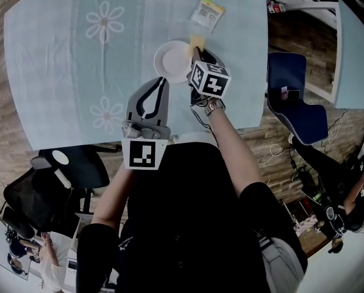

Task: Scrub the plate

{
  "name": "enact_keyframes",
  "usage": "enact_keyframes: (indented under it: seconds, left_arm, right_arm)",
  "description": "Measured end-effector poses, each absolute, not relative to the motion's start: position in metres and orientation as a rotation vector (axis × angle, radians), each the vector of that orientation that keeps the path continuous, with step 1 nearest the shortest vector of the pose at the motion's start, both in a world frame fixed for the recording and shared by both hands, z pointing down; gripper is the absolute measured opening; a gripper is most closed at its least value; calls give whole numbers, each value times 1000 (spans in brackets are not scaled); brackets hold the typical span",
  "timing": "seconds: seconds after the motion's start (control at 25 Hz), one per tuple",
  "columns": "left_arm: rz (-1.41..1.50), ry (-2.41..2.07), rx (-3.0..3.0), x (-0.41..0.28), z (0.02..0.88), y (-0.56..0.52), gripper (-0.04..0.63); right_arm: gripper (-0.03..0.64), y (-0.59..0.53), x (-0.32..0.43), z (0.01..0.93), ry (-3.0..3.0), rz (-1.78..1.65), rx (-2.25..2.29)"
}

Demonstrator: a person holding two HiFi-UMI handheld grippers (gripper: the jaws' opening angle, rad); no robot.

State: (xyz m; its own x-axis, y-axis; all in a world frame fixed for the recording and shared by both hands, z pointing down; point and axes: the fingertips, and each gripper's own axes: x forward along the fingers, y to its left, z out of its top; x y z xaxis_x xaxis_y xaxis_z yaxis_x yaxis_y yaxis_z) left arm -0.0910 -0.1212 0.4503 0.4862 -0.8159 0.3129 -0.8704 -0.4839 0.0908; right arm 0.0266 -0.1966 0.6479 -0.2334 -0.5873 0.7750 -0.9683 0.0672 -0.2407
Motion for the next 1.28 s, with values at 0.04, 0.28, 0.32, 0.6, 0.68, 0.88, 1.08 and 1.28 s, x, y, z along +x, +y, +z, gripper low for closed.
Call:
enact_keyframes:
  seconds: [0.04,0.28,0.32,0.6,0.68,0.88,1.08,1.28]
  left_arm:
    - [329,-1445,2495,-91,449,-120,21]
    - [340,-1446,2515,-93,447,-112,21]
    - [345,-1445,2522,-93,446,-111,21]
    - [291,-1478,2482,-99,441,-108,21]
    - [297,-1484,2476,-101,441,-106,21]
    - [365,-1497,2489,-110,445,-103,21]
    - [308,-1544,2433,-119,445,-104,21]
    - [297,-1561,2405,-123,447,-103,21]
  right_arm:
    - [57,-196,29,645,-1866,1035,1560]
    - [57,-189,23,628,-1885,1039,1597]
    - [57,-187,19,626,-1898,1049,1586]
    - [57,-174,-28,627,-1969,1061,1439]
    - [57,-171,-41,627,-1992,1073,1396]
    - [57,-163,-71,630,-2033,1120,1292]
    - [56,-156,-86,638,-2020,1175,1232]
    - [56,-155,-84,651,-1982,1229,1233]
